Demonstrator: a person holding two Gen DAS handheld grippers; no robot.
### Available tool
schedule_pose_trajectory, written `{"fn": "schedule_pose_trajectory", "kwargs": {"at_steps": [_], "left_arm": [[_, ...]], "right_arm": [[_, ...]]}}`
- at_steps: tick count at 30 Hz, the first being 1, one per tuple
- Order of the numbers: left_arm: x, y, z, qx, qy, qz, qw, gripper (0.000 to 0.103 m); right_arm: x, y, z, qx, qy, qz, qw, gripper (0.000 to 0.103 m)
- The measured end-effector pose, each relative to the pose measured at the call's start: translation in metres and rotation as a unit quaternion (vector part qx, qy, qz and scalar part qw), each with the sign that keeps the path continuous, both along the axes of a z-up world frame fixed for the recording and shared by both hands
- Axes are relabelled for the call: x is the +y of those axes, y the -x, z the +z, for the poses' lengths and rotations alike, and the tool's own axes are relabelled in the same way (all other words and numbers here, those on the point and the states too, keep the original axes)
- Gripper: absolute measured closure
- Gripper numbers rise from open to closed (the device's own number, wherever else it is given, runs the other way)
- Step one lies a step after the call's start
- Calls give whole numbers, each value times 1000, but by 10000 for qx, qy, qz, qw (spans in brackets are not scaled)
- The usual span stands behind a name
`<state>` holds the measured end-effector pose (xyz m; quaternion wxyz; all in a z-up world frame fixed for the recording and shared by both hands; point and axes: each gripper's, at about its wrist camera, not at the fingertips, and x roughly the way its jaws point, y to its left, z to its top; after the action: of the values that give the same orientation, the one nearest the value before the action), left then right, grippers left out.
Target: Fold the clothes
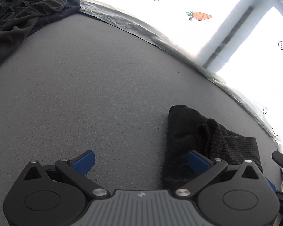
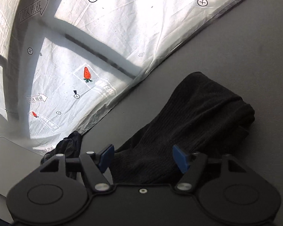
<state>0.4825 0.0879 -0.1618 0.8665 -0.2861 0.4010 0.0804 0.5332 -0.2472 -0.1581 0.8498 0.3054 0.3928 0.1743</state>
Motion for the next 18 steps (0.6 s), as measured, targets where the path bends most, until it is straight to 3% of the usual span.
{"fn": "schedule_pose_trajectory", "kwargs": {"at_steps": [2,4,7,12,18], "left_arm": [[-2,-4,8,-179,204,-148,9995,0],[-8,-15,10,-184,236,-390,9988,0],[-20,-36,5,26,88,-774,9970,0],[-43,-70,-11,557,-652,-1403,9864,0],[-45,-90,-23,868,-735,-1805,9770,0]], "right_arm": [[-4,0,10,-331,1046,-97,9939,27],[-21,1,5,-416,1552,-290,9866,23],[-38,-5,-12,-251,1840,-481,9814,21],[-50,-2,-45,-207,1428,-814,9862,21],[-20,0,-58,-686,1419,-1152,9808,14]]}}
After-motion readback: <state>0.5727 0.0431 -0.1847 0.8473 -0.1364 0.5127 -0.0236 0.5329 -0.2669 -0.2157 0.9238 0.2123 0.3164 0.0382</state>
